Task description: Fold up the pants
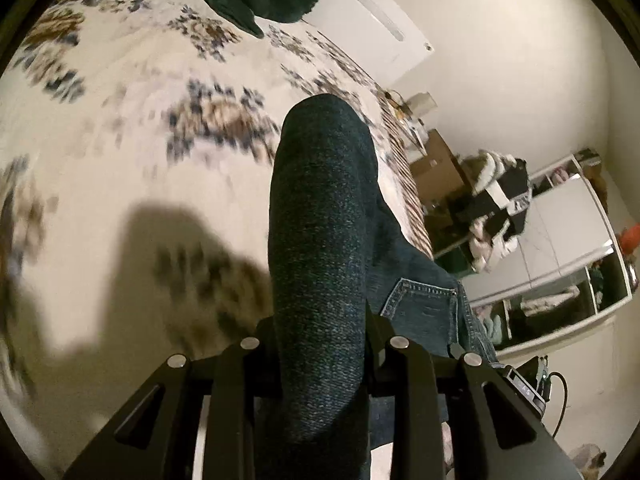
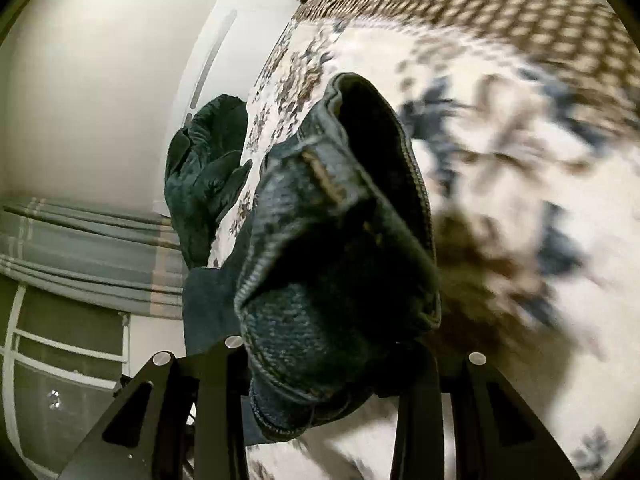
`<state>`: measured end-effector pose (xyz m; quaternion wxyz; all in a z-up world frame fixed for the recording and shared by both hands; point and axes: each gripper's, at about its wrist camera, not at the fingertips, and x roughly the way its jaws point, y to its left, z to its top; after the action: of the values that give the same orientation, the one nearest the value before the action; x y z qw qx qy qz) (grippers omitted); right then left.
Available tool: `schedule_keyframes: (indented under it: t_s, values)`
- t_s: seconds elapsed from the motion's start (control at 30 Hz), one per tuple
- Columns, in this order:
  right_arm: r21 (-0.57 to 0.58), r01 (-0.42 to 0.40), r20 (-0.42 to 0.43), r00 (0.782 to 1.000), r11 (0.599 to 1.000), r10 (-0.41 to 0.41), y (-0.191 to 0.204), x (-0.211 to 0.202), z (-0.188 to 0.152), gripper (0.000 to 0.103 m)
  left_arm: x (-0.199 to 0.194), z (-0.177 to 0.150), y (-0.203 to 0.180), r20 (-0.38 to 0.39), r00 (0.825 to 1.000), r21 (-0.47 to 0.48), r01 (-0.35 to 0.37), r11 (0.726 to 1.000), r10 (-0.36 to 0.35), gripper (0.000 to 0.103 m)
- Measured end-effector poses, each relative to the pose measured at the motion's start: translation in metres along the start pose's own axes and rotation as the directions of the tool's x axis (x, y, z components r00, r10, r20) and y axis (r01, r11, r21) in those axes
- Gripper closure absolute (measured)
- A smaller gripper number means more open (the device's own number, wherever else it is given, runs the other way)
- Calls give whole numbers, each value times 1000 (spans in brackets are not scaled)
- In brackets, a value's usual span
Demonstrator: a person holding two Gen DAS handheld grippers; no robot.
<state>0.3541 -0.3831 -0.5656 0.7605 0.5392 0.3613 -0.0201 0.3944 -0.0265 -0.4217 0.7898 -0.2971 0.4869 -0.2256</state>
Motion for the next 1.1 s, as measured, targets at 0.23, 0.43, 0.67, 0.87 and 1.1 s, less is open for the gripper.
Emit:
schedule_keyframes:
  t_s: [0.23, 0.43, 0.67, 0.87, 1.1]
  values:
    - [-7, 14, -19, 1000, 1000, -14, 34, 149, 51, 66, 75, 116, 71, -19, 999, 2, -36, 999, 36, 79]
    - [-20, 87, -75, 993, 996, -89, 26, 234, 71, 62, 123, 143, 128, -88, 994, -60, -71, 996, 65, 78]
    - [-26, 245, -126, 961, 969, -246, 5, 224, 84, 46, 127, 129, 160, -183, 983, -100, -30, 995, 11, 55]
    - [-124, 350, -119, 924, 928, -365, 16, 229, 88, 43, 118, 132, 139, -201, 969, 0, -147, 989, 144, 40]
    - [-402, 579, 51, 787, 709, -614, 88, 216, 67, 22, 84, 116, 73, -67, 909, 247, -385, 889, 412, 37]
